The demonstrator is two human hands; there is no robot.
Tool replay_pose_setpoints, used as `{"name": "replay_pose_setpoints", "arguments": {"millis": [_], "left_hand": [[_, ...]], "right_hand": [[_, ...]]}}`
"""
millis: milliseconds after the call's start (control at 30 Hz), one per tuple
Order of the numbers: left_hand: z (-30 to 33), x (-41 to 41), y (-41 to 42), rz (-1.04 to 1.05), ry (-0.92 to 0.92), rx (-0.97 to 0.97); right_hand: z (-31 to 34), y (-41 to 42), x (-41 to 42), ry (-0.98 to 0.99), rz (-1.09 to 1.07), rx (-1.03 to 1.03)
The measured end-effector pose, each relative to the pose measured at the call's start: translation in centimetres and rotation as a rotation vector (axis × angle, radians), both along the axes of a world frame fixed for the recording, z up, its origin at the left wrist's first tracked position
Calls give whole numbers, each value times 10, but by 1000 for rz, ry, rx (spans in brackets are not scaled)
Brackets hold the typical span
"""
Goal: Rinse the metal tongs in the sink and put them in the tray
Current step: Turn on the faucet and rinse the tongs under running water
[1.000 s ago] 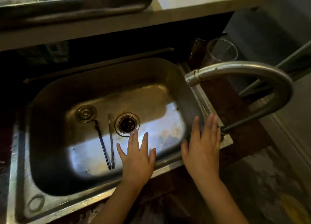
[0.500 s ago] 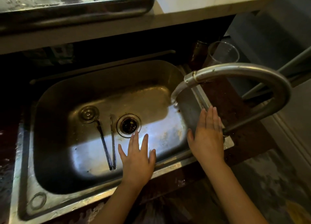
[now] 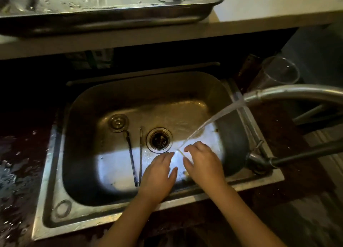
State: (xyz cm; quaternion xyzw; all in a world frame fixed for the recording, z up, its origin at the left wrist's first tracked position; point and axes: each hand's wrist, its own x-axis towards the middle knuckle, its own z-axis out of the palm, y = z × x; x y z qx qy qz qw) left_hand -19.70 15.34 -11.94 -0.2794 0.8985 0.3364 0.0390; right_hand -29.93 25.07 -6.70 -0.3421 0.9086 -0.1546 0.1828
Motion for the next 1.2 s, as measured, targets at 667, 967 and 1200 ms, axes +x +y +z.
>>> {"name": "replay_pose_setpoints", "arguments": {"millis": [667,967,1200], "left_hand": [[-100,25,-123,122,-405,-37],[-84,16,-123,434,-118,291],[-35,24,-117,588,35,896]], "right_hand": [[-149,-160,28,-244,290,190],[-144,-166,27,-337,-2,49],[-99,-138,14,-498,-211,-169]]}}
